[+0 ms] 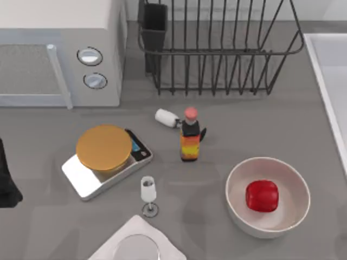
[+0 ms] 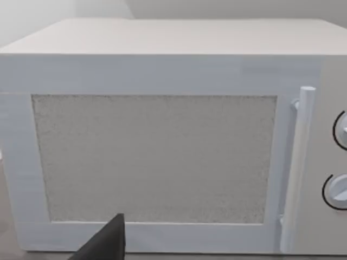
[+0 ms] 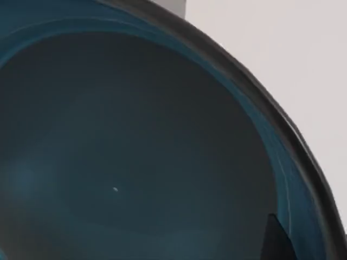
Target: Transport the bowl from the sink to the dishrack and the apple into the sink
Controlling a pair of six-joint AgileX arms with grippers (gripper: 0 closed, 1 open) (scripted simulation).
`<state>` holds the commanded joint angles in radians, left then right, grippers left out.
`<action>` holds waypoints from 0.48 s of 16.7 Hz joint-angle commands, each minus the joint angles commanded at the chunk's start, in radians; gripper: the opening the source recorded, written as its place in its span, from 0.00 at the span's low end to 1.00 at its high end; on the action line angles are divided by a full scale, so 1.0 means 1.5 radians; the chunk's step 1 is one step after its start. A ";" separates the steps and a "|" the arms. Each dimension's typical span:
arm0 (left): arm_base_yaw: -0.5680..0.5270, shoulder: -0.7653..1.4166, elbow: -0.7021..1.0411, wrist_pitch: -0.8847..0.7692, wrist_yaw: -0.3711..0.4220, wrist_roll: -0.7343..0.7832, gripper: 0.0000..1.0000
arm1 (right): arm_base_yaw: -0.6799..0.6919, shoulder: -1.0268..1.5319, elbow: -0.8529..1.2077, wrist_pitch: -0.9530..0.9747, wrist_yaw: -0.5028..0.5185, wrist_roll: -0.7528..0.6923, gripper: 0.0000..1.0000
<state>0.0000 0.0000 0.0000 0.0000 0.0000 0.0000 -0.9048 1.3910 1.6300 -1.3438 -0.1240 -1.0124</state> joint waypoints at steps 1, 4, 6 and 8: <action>0.000 0.000 0.000 0.000 0.000 0.000 1.00 | -0.022 -0.025 0.000 0.051 -0.010 -0.044 0.00; 0.000 0.000 0.000 0.000 0.000 0.000 1.00 | -0.097 -0.106 0.002 0.219 -0.045 -0.192 0.00; 0.000 0.000 0.000 0.000 0.000 0.000 1.00 | -0.155 -0.165 0.006 0.345 -0.072 -0.301 0.00; 0.000 0.000 0.000 0.000 0.000 0.000 1.00 | -0.218 -0.227 0.010 0.480 -0.102 -0.416 0.00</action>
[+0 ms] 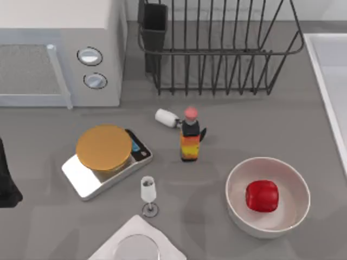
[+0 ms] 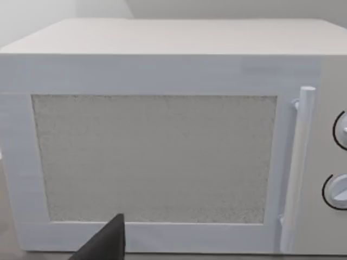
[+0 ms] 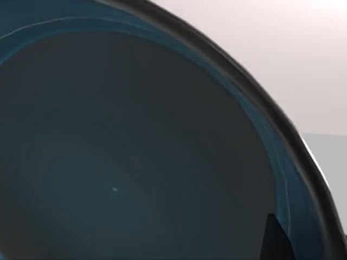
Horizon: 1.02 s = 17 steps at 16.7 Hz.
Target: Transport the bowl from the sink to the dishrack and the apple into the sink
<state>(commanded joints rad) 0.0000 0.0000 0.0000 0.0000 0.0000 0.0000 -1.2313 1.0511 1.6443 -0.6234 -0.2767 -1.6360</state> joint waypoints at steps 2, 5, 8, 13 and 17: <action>0.000 0.000 0.000 0.000 0.000 0.000 1.00 | -0.066 -0.063 0.005 0.142 -0.031 -0.118 0.00; 0.000 0.000 0.000 0.000 0.000 0.000 1.00 | -0.169 -0.158 0.016 0.361 -0.079 -0.295 0.00; 0.000 0.000 0.000 0.000 0.000 0.000 1.00 | -0.273 -0.246 0.033 0.576 -0.128 -0.461 0.00; 0.000 0.000 0.000 0.000 0.000 0.000 1.00 | -0.435 -0.367 0.069 0.901 -0.206 -0.697 0.00; 0.000 0.000 0.000 0.000 0.000 0.000 1.00 | -0.541 -0.436 0.095 1.112 -0.260 -0.836 0.00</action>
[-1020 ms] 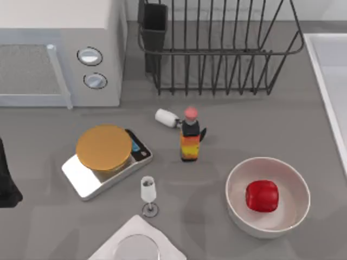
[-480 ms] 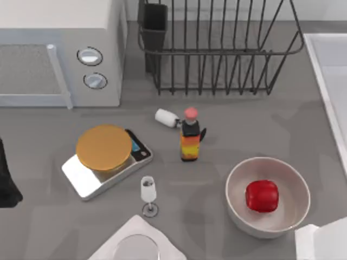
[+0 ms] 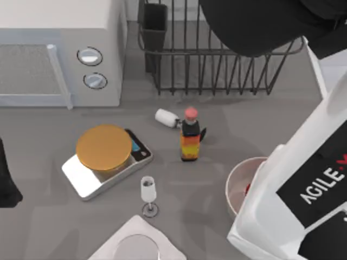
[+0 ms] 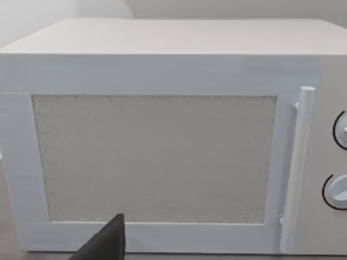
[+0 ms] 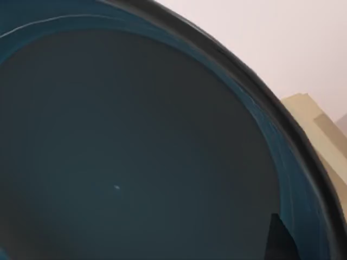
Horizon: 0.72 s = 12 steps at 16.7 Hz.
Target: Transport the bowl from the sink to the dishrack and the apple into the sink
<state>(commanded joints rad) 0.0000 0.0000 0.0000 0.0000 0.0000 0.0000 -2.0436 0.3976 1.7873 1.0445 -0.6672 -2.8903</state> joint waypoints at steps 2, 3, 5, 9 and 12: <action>0.000 0.000 0.000 0.000 0.000 0.000 1.00 | -0.044 -0.025 0.013 0.086 -0.023 -0.052 0.00; 0.000 0.000 0.000 0.000 0.000 0.000 1.00 | -0.064 -0.035 0.019 0.124 -0.034 -0.073 0.00; 0.000 0.000 0.000 0.000 0.000 0.000 1.00 | -0.100 -0.051 0.032 0.190 -0.052 -0.109 0.00; 0.000 0.000 0.000 0.000 0.000 0.000 1.00 | -0.155 -0.068 0.057 0.283 -0.081 -0.155 0.00; 0.000 0.000 0.000 0.000 0.000 0.000 1.00 | -0.177 -0.073 0.069 0.319 -0.092 -0.171 0.00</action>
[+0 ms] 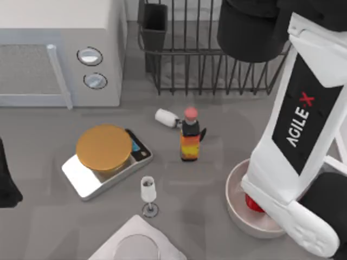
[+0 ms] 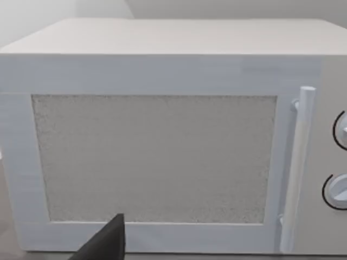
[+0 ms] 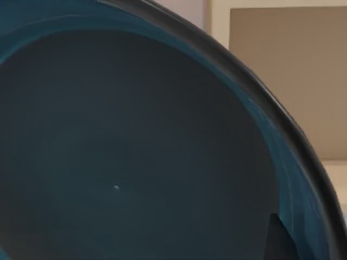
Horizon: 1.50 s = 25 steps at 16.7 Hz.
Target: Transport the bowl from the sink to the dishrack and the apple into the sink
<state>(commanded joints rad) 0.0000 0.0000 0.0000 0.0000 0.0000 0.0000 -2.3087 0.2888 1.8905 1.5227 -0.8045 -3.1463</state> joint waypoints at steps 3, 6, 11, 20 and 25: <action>0.000 0.000 0.000 0.000 0.000 0.000 1.00 | -0.003 -0.001 0.001 0.006 -0.002 -0.001 0.00; 0.000 0.000 0.000 0.000 0.000 0.000 1.00 | -0.003 -0.001 0.001 0.006 -0.002 -0.001 0.00; 0.000 0.000 0.000 0.000 0.000 0.000 1.00 | 0.036 0.032 -0.006 0.004 0.007 0.036 0.00; 0.000 0.000 0.000 0.000 0.000 0.000 1.00 | 0.474 0.384 -0.090 -0.041 0.140 0.488 0.00; 0.000 0.000 0.000 0.000 0.000 0.000 1.00 | 0.848 0.627 -0.158 -0.116 0.290 0.873 0.00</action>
<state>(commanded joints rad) 0.0000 0.0000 0.0000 0.0000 0.0000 0.0000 -1.0361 1.2290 1.6536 1.3484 -0.3690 -1.8368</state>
